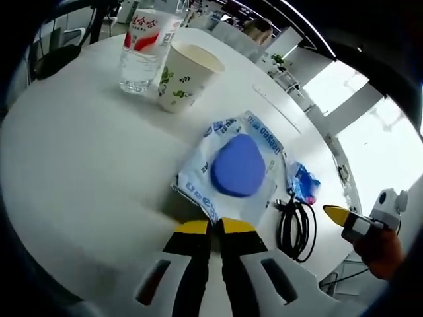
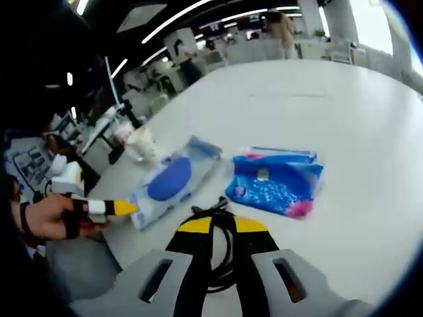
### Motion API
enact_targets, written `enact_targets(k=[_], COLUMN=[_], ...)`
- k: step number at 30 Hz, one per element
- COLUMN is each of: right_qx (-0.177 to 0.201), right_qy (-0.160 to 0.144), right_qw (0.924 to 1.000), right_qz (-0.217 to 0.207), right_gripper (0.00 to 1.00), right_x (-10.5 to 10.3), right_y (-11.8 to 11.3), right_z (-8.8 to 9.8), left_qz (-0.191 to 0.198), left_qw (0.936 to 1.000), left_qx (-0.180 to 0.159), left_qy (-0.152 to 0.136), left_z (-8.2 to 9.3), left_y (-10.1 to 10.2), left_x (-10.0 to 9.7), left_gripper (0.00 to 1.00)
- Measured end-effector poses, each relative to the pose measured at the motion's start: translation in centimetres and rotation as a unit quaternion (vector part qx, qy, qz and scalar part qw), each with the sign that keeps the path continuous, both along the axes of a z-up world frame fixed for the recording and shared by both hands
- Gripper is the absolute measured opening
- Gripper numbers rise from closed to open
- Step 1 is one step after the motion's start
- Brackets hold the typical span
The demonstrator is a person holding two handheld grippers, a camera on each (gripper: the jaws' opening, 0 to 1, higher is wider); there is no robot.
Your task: Arrange the tabletop items into an orderly group along one side of the table until the central work area is clear of visible clutter.
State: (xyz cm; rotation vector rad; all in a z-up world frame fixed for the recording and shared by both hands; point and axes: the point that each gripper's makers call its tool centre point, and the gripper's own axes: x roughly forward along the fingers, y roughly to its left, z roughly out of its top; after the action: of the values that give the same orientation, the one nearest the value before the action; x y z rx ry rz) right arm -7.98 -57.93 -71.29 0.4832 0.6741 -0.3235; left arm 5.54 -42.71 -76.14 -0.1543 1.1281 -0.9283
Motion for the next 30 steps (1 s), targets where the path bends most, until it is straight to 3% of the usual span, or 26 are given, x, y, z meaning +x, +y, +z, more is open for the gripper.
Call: enact_targets(k=[15,30], right_qx=[0.007,0.008], right_qy=[-0.004,-0.01], right_qw=[1.0,0.9999], right_qz=[0.003,0.006], right_gripper=[0.07,0.06], right_x=[0.2,1.2], right_y=[0.5,0.6], right_z=[-0.2,-0.1], left_qz=[0.007,0.011], left_qw=[0.9999,0.999], left_qx=[0.015,0.041], left_qy=[0.005,-0.012], left_z=[-0.1,-0.1], left_y=[3.7,7.0], left_x=[-0.3,1.6], left_gripper=[0.0,0.0])
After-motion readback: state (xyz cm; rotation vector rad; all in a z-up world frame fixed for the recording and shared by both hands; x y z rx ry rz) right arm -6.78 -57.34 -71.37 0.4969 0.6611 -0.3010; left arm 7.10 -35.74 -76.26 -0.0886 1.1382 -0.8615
